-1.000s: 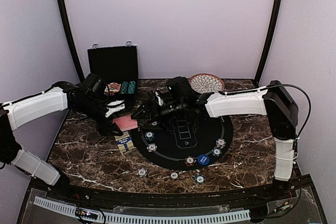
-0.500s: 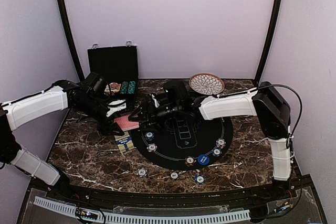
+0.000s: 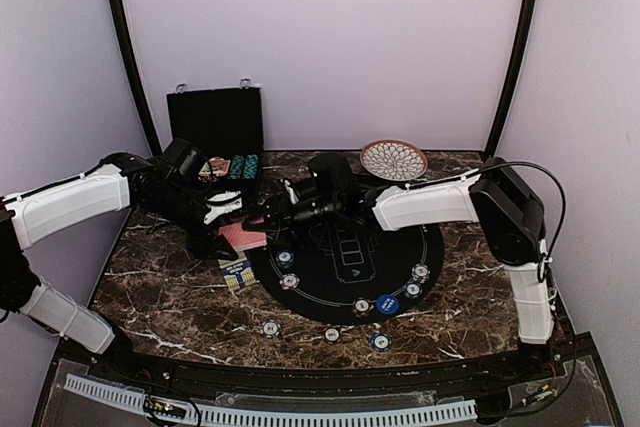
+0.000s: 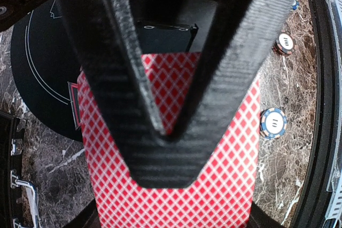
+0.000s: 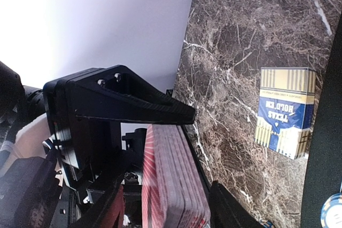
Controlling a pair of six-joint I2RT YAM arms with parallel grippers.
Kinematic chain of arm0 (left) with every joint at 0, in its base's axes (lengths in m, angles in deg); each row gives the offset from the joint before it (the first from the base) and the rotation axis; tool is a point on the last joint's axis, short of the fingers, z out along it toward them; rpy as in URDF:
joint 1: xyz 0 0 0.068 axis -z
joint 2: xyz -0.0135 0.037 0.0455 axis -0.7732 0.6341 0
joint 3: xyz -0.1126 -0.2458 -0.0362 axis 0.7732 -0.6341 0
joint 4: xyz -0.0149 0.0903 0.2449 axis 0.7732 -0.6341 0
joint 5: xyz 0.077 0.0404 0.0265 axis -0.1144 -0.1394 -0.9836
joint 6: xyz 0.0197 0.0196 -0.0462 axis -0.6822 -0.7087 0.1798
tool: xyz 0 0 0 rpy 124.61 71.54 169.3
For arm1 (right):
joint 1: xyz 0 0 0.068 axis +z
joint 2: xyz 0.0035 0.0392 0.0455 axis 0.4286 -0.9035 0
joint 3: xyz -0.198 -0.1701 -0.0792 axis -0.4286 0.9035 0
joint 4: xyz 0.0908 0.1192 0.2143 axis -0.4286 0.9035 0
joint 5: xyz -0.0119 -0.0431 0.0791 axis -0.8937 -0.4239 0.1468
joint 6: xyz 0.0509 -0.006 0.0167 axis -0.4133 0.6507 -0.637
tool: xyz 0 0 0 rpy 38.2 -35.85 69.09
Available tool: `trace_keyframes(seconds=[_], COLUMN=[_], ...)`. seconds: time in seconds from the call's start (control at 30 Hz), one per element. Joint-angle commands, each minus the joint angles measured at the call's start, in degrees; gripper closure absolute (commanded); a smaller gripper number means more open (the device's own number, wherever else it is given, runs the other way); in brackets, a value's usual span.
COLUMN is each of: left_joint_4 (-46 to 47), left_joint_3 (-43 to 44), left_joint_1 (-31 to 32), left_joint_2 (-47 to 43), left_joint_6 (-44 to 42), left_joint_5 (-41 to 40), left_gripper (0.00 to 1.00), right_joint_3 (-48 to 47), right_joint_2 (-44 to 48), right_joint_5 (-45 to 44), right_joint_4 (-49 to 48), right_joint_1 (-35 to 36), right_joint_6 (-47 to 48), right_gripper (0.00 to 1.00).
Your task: Distribute texas hold em gaming equipment
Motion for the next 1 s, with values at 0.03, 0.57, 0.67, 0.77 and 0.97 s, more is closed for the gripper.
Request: trace_keyframes(seconds=[0.03, 0.57, 0.67, 0.77, 0.97], left_joint_4=[-1.3, -3.3, -3.8, -4.3, -4.5], left_joint_3=[1.2, 2.7, 3.8, 5.4, 7.0], left_joint_1=[0.6, 1.0, 1.0, 1.3, 3.0], left_joint_2=[-2.2, 0.0, 1.7, 3.2, 6.3], left_joint_6=[-0.7, -2.3, -2.7, -3.0, -3.6], left_joint_5=[1.5, 2.7, 3.4, 3.8, 3.9], left_gripper=[1.00, 0.02, 0.01, 0.01, 0.01], right_joint_3=[-1.5, 1.3, 1.2, 1.1, 0.7], right_joint_2=[-1.4, -0.9, -0.9, -1.1, -1.6], right_joint_5=[1.0, 1.1, 1.2, 1.3, 1.7], right_joint_4=[-3.6, -8.8, -9.0, -9.5, -10.5], right_joint_1=[0.0, 0.2, 0.3, 0.4, 0.6], right_joint_6=[-1.4, -5.0, -5.1, -5.5, -6.3], right_gripper=[0.59, 0.90, 0.92, 0.93, 0.93])
